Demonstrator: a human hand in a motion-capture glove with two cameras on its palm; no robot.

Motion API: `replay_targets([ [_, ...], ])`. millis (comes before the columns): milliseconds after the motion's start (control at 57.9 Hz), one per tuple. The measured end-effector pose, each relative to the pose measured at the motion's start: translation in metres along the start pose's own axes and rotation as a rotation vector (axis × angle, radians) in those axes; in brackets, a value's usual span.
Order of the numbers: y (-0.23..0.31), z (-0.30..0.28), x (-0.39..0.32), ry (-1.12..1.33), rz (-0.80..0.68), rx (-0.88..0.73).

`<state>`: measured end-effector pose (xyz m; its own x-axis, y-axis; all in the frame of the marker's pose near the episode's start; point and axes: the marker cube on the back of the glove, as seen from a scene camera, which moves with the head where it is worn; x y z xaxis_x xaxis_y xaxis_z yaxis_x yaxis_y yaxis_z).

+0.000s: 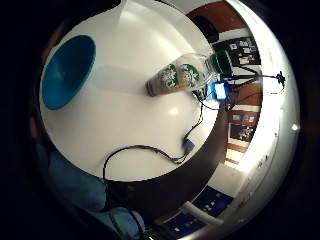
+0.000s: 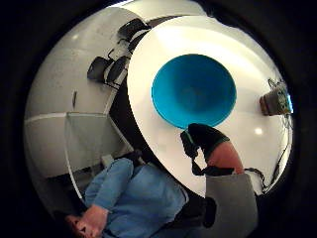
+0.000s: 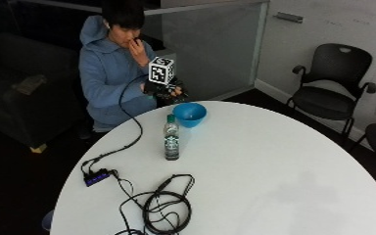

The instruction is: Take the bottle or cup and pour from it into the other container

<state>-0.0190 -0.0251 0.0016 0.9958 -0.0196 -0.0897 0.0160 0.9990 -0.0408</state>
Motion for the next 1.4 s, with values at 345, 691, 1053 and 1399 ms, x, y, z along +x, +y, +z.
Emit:
replay_targets([
  [345, 0.027, -0.014, 0.027, -0.01, 0.041, 0.043],
  [691, 0.061, -0.029, 0.095, -0.037, 0.105, 0.201],
  [1053, 0.09, -0.02, 0.188, -0.381, 0.181, 0.274],
  [1399, 0.064, 0.0, 0.251, -0.719, 0.221, 0.266],
])
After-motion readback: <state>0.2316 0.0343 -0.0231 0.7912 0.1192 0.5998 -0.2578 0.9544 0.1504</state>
